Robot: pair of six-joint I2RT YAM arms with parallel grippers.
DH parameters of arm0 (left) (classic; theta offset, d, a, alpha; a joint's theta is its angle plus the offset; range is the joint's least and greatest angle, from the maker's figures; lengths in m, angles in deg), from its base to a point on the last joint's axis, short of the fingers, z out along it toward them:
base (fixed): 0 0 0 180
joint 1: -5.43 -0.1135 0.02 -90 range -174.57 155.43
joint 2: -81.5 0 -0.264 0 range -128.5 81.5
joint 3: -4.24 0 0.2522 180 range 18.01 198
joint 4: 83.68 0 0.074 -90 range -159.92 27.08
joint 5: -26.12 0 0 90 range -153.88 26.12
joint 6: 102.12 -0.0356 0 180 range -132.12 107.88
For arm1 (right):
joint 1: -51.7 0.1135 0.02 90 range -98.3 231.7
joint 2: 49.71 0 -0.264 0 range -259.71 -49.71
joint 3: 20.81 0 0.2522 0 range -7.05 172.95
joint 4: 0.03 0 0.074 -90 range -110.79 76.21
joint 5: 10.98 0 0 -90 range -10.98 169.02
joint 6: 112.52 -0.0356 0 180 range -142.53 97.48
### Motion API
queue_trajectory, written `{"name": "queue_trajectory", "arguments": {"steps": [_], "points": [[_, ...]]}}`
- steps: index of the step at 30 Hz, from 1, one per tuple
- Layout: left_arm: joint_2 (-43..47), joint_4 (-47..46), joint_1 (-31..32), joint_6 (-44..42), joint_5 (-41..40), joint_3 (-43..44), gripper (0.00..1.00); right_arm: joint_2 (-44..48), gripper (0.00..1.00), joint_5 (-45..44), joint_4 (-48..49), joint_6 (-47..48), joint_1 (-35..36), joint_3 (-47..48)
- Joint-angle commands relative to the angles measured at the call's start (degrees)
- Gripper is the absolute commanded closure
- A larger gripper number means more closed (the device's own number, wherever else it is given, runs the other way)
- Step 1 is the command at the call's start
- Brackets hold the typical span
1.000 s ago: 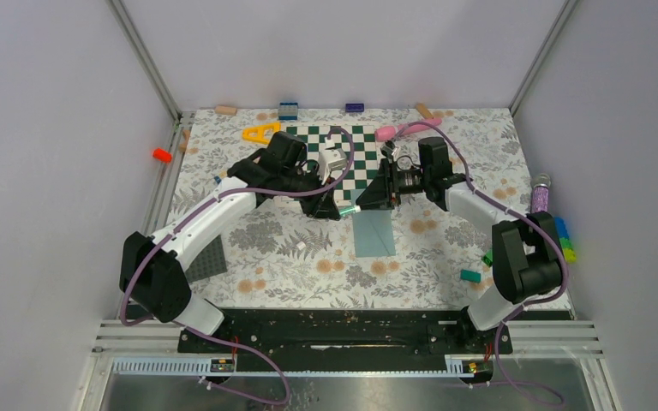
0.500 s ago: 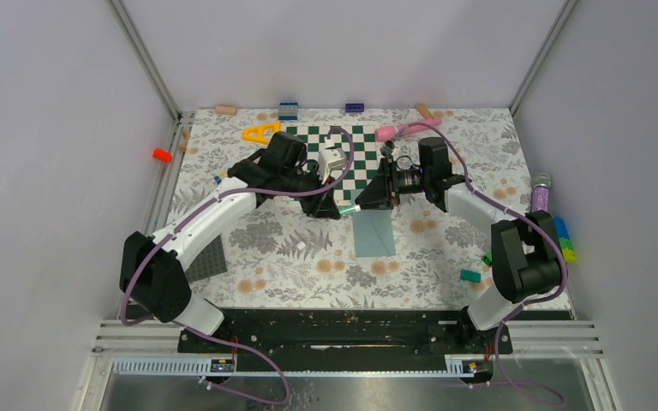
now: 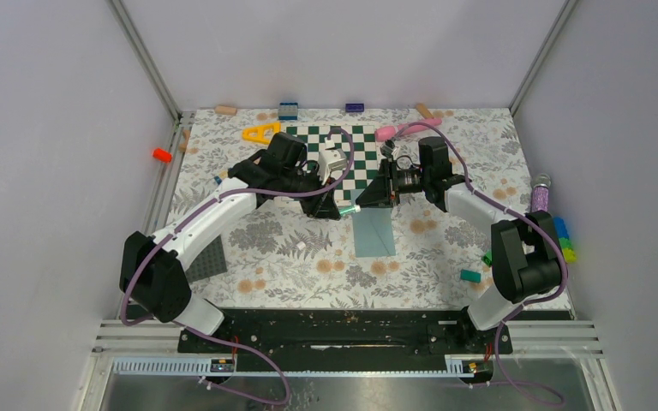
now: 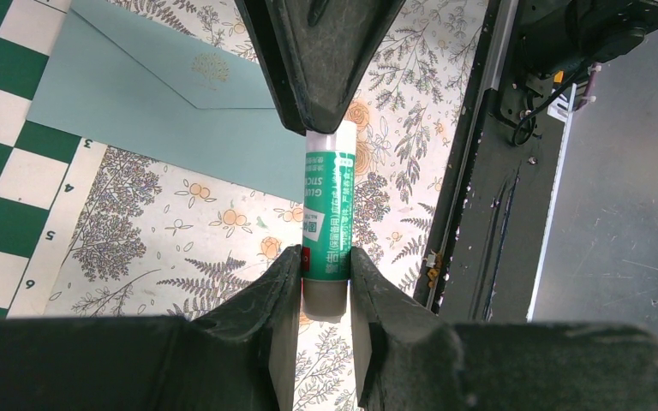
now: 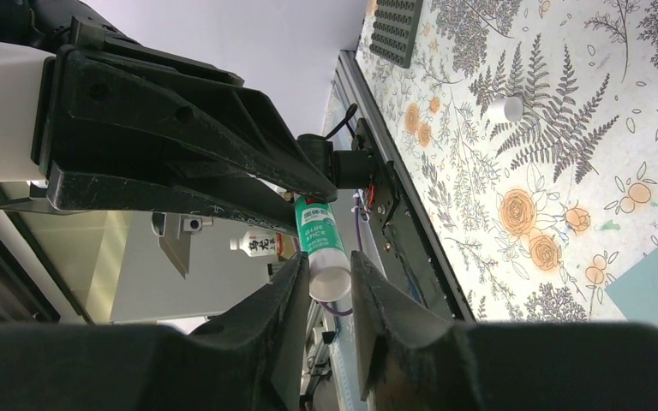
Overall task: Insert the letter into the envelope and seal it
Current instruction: Screw the solid glue.
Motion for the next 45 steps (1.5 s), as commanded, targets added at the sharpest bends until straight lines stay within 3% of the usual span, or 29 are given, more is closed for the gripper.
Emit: {"name": "queue_trajectory", "arguments": {"steps": [1,3,6,9,21,25,29,33,40,42,44,45], "points": [[1.8,-2.7,0.2,0.3,-0.2,0.2,1.00,0.0,0.71,2.2,2.3,-0.4,0.6,-0.1],[1.6,-2.7,0.2,0.4,0.0,0.3,1.00,0.1,0.68,2.2,2.5,-0.5,0.7,-0.2],[1.6,-2.7,0.2,0.6,-0.1,0.4,1.00,0.2,0.52,2.2,2.3,0.0,0.6,-0.2],[1.9,-3.0,0.2,0.7,-0.7,0.3,1.00,0.3,0.50,1.8,-0.5,2.3,0.6,0.1],[1.9,-3.8,-0.2,1.1,-1.8,-0.2,1.00,1.0,0.59,2.3,-1.3,2.7,1.3,0.0],[1.9,-3.8,-0.1,1.1,-1.6,-0.2,1.00,1.1,0.67,2.4,-0.8,2.6,1.3,-0.1],[1.6,-3.3,-0.1,0.9,0.1,0.0,1.00,1.1,0.81,4.3,2.1,2.4,1.3,0.1],[0.1,-1.6,-0.1,0.7,4.4,0.9,1.00,1.4,0.85,9.4,10.0,1.1,1.3,0.3],[-3.3,1.2,-0.2,0.6,11.9,2.7,1.00,4.3,0.72,15.7,36.7,-6.5,1.4,-3.5],[-3.7,1.5,-0.1,0.7,12.6,2.8,1.00,2.7,0.72,17.1,48.6,-13.0,1.4,-3.4],[-3.6,1.6,-0.1,0.7,12.5,2.8,1.00,-1.9,0.72,18.9,69.7,-27.9,1.4,-2.3],[-3.4,1.6,-0.1,0.7,12.4,2.8,1.00,-3.9,0.72,20.2,72.5,-33.4,1.4,-0.3]]}}
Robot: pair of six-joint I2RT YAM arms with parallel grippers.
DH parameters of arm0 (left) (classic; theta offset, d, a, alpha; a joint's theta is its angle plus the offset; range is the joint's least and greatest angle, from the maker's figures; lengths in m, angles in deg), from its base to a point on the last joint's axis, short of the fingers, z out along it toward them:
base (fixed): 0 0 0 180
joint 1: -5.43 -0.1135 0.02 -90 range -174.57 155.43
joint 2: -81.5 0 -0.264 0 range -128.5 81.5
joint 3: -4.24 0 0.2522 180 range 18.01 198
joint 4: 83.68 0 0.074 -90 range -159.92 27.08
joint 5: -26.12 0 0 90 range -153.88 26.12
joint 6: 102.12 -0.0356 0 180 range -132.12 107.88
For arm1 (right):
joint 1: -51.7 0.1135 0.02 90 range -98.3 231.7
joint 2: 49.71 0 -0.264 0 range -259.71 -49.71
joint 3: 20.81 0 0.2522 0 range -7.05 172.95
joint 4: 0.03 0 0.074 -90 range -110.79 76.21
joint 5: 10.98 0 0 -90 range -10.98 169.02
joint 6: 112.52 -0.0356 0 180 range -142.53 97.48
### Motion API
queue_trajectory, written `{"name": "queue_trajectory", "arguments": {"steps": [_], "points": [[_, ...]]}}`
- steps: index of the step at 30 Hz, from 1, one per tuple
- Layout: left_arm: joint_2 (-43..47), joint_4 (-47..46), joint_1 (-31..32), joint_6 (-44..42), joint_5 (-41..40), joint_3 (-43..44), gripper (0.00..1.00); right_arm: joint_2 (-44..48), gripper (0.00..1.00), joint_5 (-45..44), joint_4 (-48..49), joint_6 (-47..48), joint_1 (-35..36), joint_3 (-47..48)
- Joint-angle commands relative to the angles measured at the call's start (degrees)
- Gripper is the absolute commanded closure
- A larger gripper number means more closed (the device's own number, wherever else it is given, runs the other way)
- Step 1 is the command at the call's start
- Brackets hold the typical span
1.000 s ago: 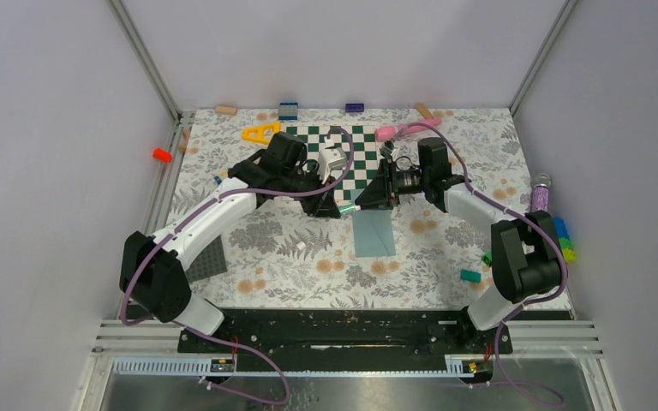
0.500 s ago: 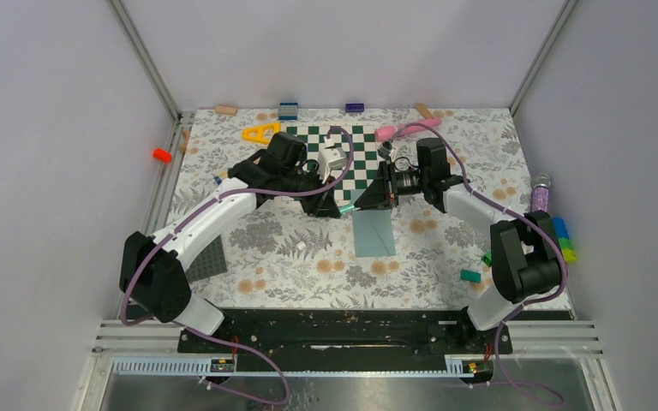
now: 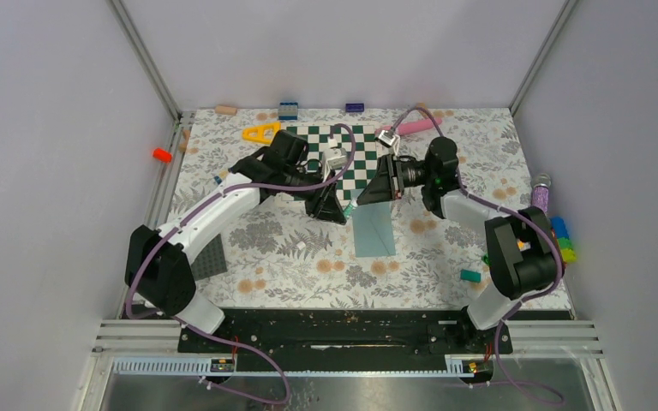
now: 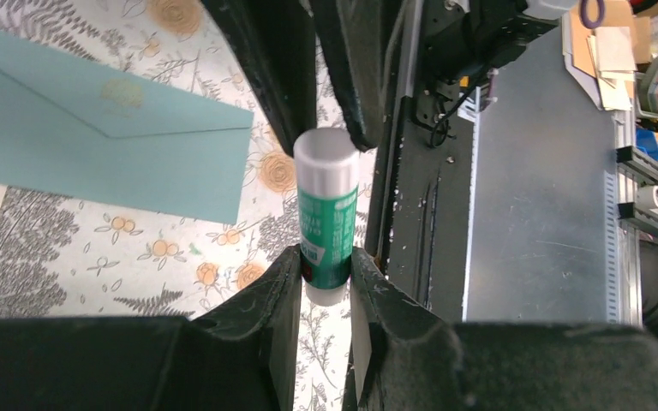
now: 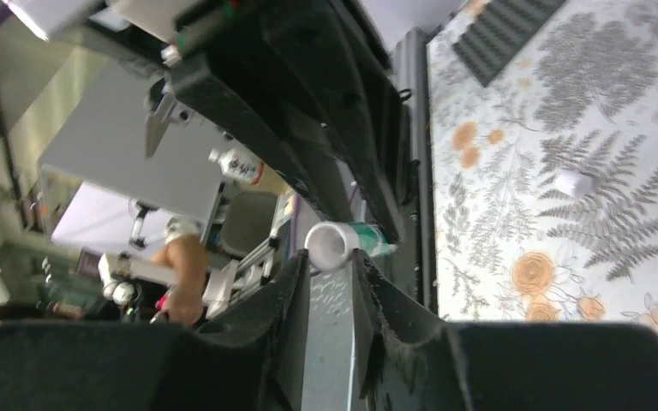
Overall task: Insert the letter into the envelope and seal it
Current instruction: Screw the solid glue.
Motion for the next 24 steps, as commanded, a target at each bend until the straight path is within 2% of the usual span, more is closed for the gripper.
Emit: {"name": "queue_trajectory", "arguments": {"steps": [1,3,5,6,7,8,11,20,22,24], "points": [[-0.9,0.2,0.5,-0.8,2.0,1.1,1.00,-5.4,0.72,9.1,36.1,-25.7,0.8,6.2],[-0.6,0.2,0.5,-0.7,1.6,1.1,1.00,-7.3,0.68,11.2,36.2,-26.5,0.8,7.5],[-0.3,0.2,0.5,-0.8,1.3,0.9,1.00,-8.1,0.52,11.9,36.1,-27.3,0.7,7.9],[0.0,0.2,0.5,-0.8,0.8,0.8,1.00,-8.1,0.40,11.7,36.1,-28.6,0.7,8.0],[0.1,0.2,0.5,-0.8,0.3,0.8,1.00,-7.9,0.11,11.3,36.1,-29.5,0.6,7.9],[0.4,0.2,0.5,-0.8,-0.1,0.7,1.00,-8.0,0.02,11.1,35.9,-32.0,0.4,8.2],[1.1,-0.1,0.5,-0.7,-1.0,0.5,1.00,-9.4,0.01,10.8,36.0,-42.6,-1.5,9.4],[5.6,-0.7,0.7,-2.1,-6.5,0.0,1.00,-5.3,0.01,11.6,35.7,-51.3,-10.7,6.0],[7.2,-1.0,0.9,-2.5,-8.7,-0.3,1.00,-5.0,0.00,7.5,34.6,-53.3,-13.8,4.9],[8.8,-1.8,1.1,-2.7,-10.6,-0.9,1.00,0.8,0.00,-4.5,26.3,-46.4,-19.9,0.3]]}}
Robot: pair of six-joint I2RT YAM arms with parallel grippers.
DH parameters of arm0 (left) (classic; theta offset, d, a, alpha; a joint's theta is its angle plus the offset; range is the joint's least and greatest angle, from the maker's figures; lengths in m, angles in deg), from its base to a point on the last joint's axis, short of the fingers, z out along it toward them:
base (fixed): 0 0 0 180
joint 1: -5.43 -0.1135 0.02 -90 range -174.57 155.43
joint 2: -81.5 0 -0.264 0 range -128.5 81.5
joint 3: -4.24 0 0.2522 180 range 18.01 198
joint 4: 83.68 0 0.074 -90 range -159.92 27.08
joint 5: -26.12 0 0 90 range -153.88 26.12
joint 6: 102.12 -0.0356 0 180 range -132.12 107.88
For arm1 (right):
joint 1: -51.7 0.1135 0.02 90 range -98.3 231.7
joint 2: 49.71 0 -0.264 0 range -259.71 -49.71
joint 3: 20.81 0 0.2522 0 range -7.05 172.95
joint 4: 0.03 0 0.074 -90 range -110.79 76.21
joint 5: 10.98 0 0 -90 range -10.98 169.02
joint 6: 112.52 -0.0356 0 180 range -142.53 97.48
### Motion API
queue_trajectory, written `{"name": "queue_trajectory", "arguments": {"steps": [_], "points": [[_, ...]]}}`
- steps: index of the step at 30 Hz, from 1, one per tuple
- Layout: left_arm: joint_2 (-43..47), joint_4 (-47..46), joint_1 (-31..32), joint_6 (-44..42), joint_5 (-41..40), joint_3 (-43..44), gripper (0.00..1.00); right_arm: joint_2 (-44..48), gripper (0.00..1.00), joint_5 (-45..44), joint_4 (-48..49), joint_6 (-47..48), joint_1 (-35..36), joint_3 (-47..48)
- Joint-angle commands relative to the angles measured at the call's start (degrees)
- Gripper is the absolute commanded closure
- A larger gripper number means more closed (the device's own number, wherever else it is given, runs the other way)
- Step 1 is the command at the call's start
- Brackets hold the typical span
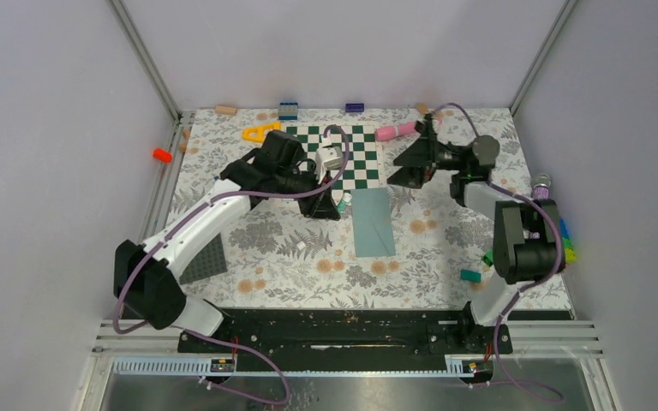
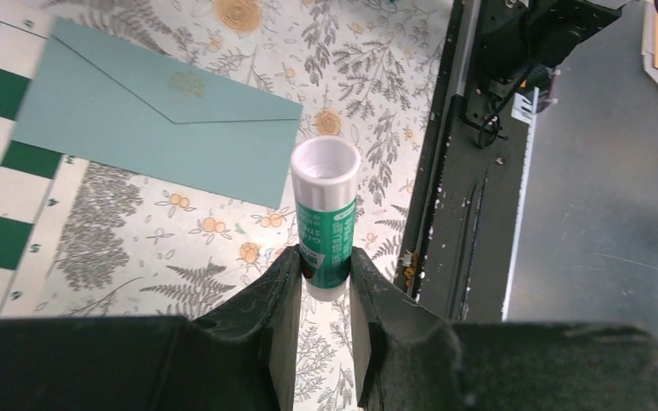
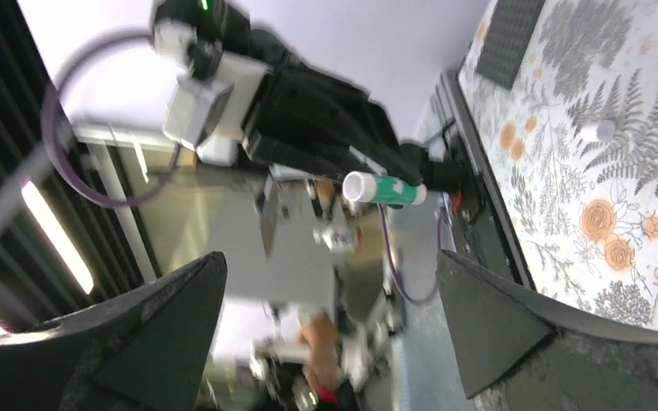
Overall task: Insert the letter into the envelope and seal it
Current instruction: Screw the solid glue.
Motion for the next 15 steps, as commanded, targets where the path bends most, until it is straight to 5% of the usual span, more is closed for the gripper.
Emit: {"name": "queue_trajectory", "arguments": {"steps": [1,4,5,6,8,13,15], "points": [[6.2,-3.0,0.6,-2.0,-5.5,-1.1,1.00,13.7,0.00,-18.1,-11.5,9.7,-11.6,-8.7],[7.6,-4.4,0.6,-2.0,-7.4,-2.0,1.00,31.3,0.00,-34.9,-38.9,39.6,-16.7,-13.7],[7.8,-4.6,0.6,-2.1,-7.8,-2.0,1.00,36.3,0.01,-42.0,-51.9,59.2,-14.4,-11.7],[7.7,-4.6,0.7,-2.1,-8.0,-1.9,1.00,40.8,0.00,-51.8,-65.0,68.7,-11.2,-9.5],[7.5,-4.5,0.8,-2.1,-8.3,-1.8,1.00,44.3,0.00,-62.1,-72.2,89.3,-6.2,-7.5],[7.5,-3.7,1.6,-3.4,-8.4,-2.1,1.00,41.7,0.00,-55.4,-75.5,93.1,-6.4,-6.4],[7.1,-3.2,2.3,-4.2,-8.7,-1.9,1.00,38.3,0.10,-40.7,-80.1,96.4,-7.0,-4.1]]}}
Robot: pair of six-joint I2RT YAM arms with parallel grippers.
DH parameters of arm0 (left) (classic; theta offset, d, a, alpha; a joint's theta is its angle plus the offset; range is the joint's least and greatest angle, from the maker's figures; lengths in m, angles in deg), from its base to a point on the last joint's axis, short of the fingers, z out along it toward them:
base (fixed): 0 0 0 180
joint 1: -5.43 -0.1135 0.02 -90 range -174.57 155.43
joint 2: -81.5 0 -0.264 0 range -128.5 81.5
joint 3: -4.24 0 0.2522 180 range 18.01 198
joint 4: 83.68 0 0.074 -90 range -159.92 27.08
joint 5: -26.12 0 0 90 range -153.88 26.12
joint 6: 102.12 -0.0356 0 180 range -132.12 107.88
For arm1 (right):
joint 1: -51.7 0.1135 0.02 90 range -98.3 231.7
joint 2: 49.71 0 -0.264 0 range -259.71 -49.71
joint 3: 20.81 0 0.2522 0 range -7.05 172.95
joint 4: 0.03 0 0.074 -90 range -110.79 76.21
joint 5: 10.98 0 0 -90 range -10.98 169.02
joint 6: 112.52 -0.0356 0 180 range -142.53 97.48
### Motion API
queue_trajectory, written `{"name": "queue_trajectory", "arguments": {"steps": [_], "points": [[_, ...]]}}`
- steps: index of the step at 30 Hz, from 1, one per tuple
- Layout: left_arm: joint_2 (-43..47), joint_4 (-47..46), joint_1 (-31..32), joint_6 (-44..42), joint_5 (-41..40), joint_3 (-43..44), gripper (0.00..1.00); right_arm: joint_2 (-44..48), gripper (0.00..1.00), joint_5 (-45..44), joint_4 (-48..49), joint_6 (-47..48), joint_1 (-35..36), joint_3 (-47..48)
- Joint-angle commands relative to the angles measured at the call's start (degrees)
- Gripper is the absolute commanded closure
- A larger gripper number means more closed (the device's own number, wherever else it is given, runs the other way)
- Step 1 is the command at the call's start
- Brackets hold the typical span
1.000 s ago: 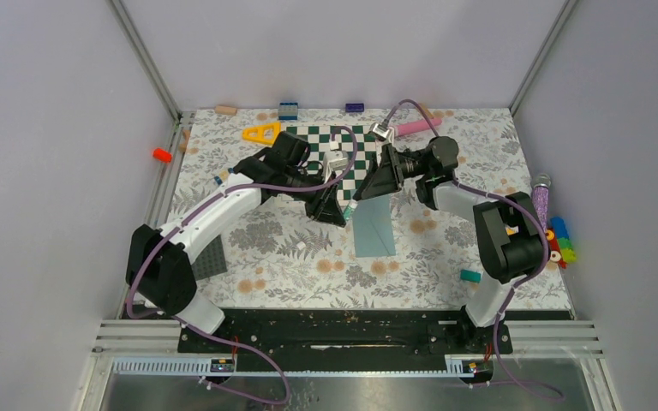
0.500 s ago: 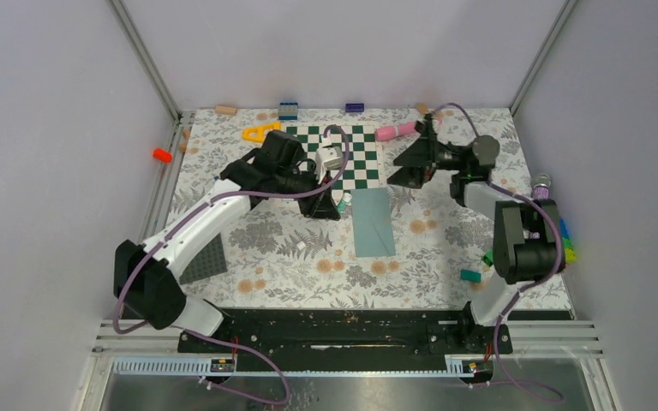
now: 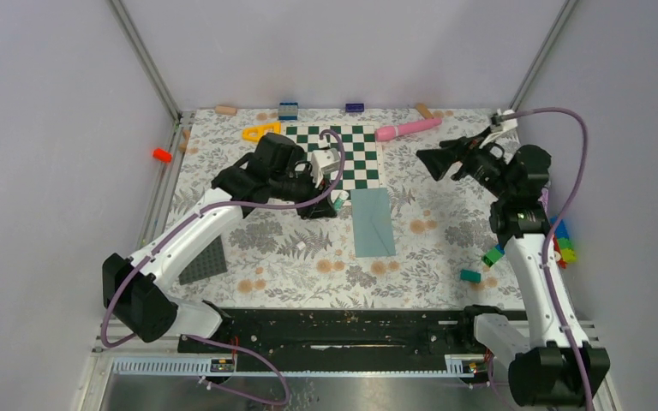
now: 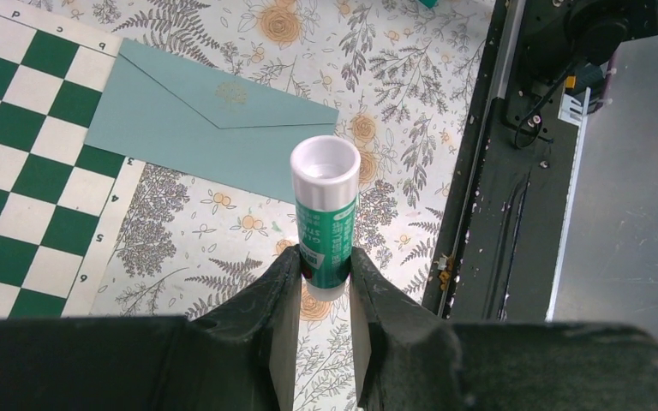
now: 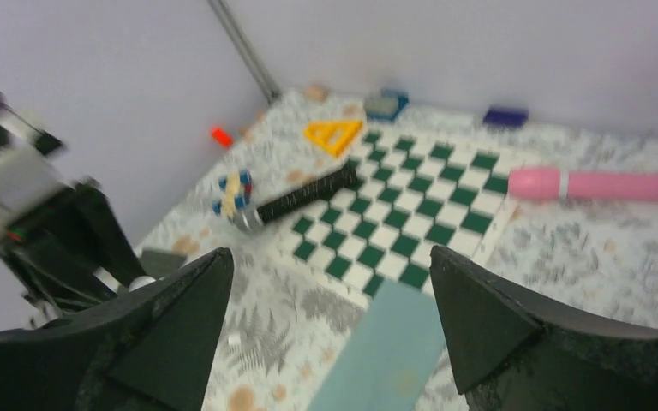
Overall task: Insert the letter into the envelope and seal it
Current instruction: Screw the solid glue.
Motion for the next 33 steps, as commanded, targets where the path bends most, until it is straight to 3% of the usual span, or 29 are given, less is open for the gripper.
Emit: {"name": "queue_trajectory", "arguments": {"steps": [1,3,7,12,15,20,22,26,33], "points": [[0.5,-1.1,1.6,-2.6,-1.5,0.4,1.00,-9.0,0.18,14.6,-20.5,15.4,-0.5,2.6],[0.4,-1.0,2.3,-2.8,-1.8,0.4,1.00,-11.1,0.25,15.6,-24.9,17.5,2.2,4.7],[-0.3,0.5,3.2,-3.8,-1.0,1.0,1.00,-10.4,0.26,8.6,-28.5,28.4,10.6,4.4],[-0.7,0.9,3.5,-4.1,-2.4,1.1,1.00,-15.2,0.29,21.3,-28.4,18.3,12.9,8.4],[-1.2,0.9,4.1,-4.1,-3.2,1.2,1.00,-16.4,0.29,21.3,-27.2,13.2,15.1,9.0],[-2.0,0.4,4.9,-3.8,-4.1,1.3,1.00,-16.1,0.14,14.9,-22.7,7.6,20.5,7.5],[-2.3,0.2,5.0,-3.6,-4.1,1.1,1.00,-15.8,0.13,10.9,-20.8,6.2,22.6,6.7],[-2.8,0.2,5.4,-3.4,-3.9,1.2,1.00,-16.8,0.16,5.2,-18.7,4.1,25.0,6.7],[-3.0,-0.1,5.4,-3.3,-4.0,1.2,1.00,-20.0,0.23,3.1,-18.7,4.0,27.4,6.0]]}}
